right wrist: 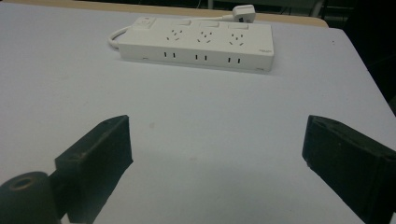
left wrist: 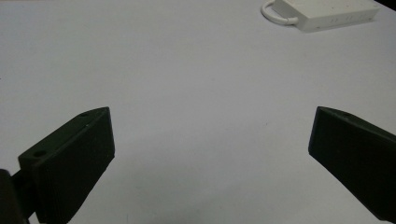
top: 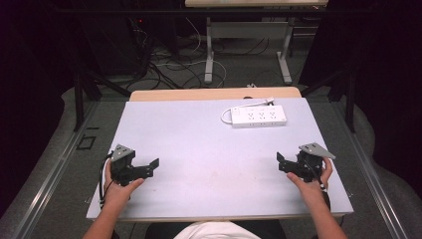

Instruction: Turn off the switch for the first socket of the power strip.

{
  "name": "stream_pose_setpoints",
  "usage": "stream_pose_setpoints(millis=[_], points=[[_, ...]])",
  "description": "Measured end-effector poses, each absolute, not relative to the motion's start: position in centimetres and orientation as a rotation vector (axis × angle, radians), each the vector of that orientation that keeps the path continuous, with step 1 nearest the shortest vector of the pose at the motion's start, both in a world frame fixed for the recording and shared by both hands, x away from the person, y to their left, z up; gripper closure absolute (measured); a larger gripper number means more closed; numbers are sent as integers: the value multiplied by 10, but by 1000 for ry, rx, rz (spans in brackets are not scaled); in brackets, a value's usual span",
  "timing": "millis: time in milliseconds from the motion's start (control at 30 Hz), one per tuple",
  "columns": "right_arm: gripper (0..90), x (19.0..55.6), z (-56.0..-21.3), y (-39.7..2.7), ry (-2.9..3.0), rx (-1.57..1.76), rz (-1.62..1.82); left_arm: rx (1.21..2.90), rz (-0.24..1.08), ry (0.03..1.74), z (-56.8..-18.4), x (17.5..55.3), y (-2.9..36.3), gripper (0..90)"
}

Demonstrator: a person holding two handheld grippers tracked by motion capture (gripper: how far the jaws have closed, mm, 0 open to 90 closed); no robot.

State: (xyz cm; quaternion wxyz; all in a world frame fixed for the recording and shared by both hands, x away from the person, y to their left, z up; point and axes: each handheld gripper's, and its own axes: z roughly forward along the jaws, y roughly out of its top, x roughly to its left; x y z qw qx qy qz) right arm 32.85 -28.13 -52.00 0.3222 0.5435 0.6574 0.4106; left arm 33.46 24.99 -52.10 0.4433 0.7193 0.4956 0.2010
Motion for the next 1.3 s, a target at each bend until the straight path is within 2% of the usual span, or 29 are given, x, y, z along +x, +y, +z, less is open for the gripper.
stream_pose_setpoints(millis=[100,800,1300], points=[[147,327,-517,-279,1723,1426,1085,1773,492,1239,-521,334,252,4],[225,353,-509,-260,1825,1385,1078,1778,505,1241,-521,334,250,5],[281,380,-491,-250,1886,1366,1115,1762,516,1273,-521,329,255,7]])
